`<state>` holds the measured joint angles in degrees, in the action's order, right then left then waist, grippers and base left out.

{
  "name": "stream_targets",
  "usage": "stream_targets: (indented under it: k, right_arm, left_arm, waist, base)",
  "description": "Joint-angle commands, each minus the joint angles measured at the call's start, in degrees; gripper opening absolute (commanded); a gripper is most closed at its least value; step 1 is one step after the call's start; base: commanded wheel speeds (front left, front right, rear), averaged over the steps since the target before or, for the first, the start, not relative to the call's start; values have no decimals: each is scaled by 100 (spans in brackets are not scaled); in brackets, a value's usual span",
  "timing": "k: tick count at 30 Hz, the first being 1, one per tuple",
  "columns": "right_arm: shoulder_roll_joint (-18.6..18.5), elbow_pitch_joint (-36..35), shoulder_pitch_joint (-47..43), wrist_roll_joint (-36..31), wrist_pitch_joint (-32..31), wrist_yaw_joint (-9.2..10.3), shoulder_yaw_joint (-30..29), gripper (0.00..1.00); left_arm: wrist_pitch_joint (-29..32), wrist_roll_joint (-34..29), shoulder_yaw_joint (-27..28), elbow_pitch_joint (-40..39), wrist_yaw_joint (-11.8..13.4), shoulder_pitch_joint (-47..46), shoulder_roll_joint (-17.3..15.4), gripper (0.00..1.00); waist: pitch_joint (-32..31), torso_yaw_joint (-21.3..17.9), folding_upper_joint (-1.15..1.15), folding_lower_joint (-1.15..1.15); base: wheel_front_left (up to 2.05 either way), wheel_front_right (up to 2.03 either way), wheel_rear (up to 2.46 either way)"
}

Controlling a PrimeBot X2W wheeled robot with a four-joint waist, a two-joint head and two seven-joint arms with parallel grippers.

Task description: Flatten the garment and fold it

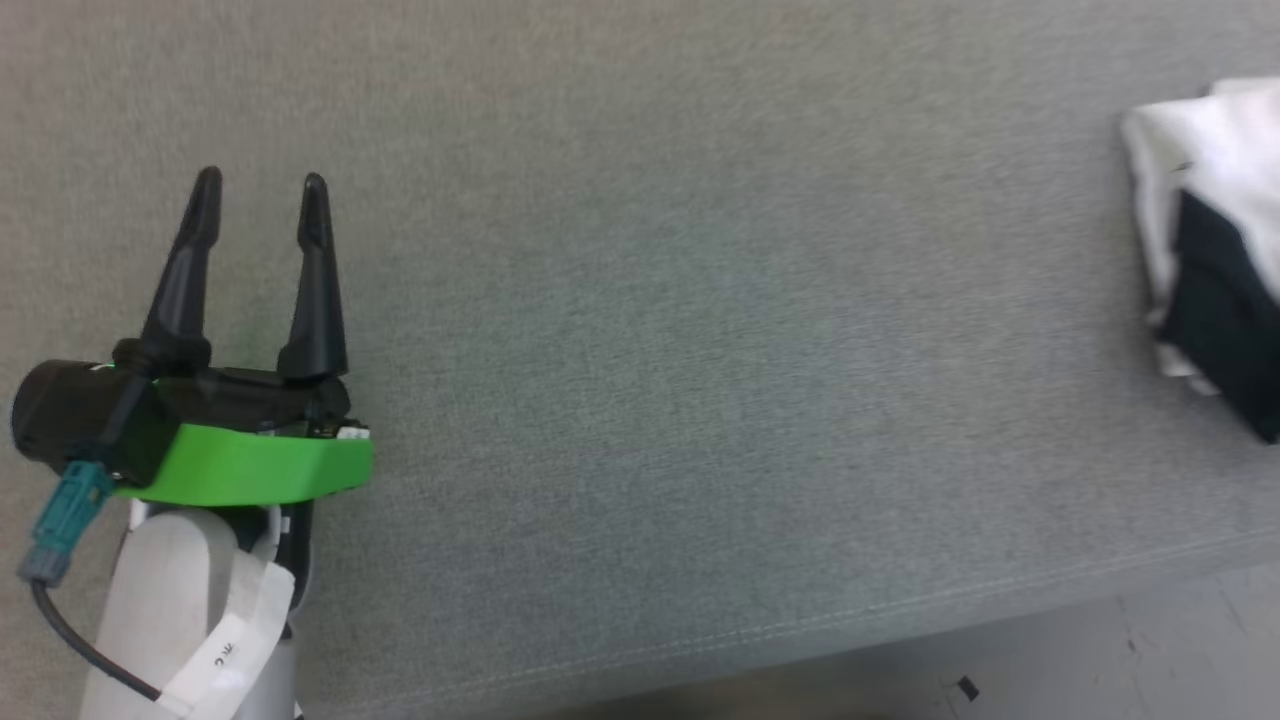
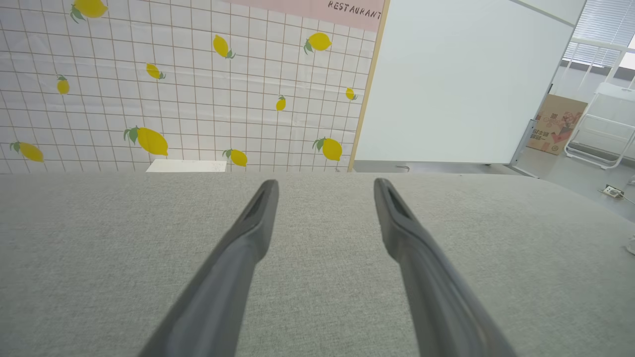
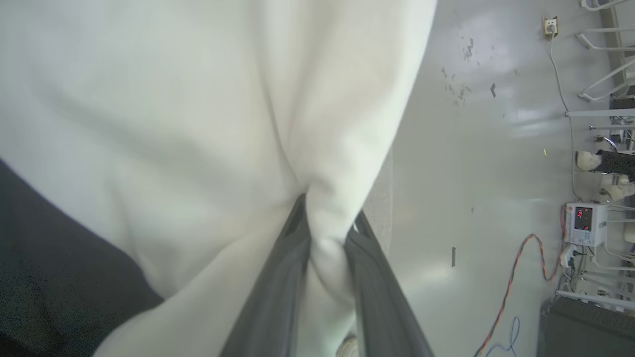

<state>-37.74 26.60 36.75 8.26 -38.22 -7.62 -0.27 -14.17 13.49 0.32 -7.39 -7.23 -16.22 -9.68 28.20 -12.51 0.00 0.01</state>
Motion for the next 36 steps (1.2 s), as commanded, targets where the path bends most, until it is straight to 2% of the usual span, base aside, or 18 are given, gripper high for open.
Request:
stream_targets:
  k: [1,6,11,12,13,14,17,20,23,27,31,36]
  right_arm:
    - [-126,50,135,-50,47,13,-77,0]
    - [-624,176,281,-100,102,13,-381,0]
    - [-916,210,353,-240,187,13,-607,0]
    - [-949,214,391,-315,257,13,-724,13]
    - [-963,239,408,-379,283,13,-786,43]
    - [-967,282,437,-448,291,13,-871,100]
    - [-957,321,540,-603,417,13,-1102,100]
    - [-788,276,714,-589,697,13,-1404,100]
    - [-587,10,899,-464,1124,13,-1356,100]
    - [-116,-429,1143,-102,1745,13,-1093,100]
    - [510,-782,1219,180,2273,13,-775,100]
    - [1467,-1179,975,232,2927,13,-573,100]
  left_arm:
    - [18,-33,36,-63,19,-71,-90,100]
    - [83,-27,116,-244,54,-54,-200,100]
    - [120,-1,167,-388,85,3,-257,100]
    - [131,6,175,-412,98,12,-262,100]
    - [134,13,181,-429,108,15,-262,100]
    - [137,18,185,-436,116,19,-266,100]
    - [132,11,156,-398,119,18,-273,100]
    - [85,28,110,-276,118,17,-226,100]
    - [42,72,89,-85,127,64,-156,100]
    - [-2,170,180,213,208,211,-52,100]
    - [-29,241,318,445,357,392,53,100]
    - [-23,272,458,654,552,631,114,100]
  waist:
    - [754,422,0,-1]
    - [985,607,0,-1]
    - [1078,692,0,-1]
    - [1087,697,0,-1]
    - [1086,699,0,-1]
    - [1073,698,0,-1]
    - [957,699,0,-1]
    - [680,710,0,-1]
    - [302,718,0,-1]
    - [-326,719,0,-1]
    - [-1003,770,0,-1]
    - [-1673,881,0,-1]
  base:
    - [0,0,0]
    - [0,0,0]
    - [0,0,0]
    - [0,0,0]
    - [0,0,0]
    - [0,0,0]
    - [0,0,0]
    - [0,0,0]
    - [0,0,0]
    - [0,0,0]
    - [0,0,0]
    - [0,0,0]
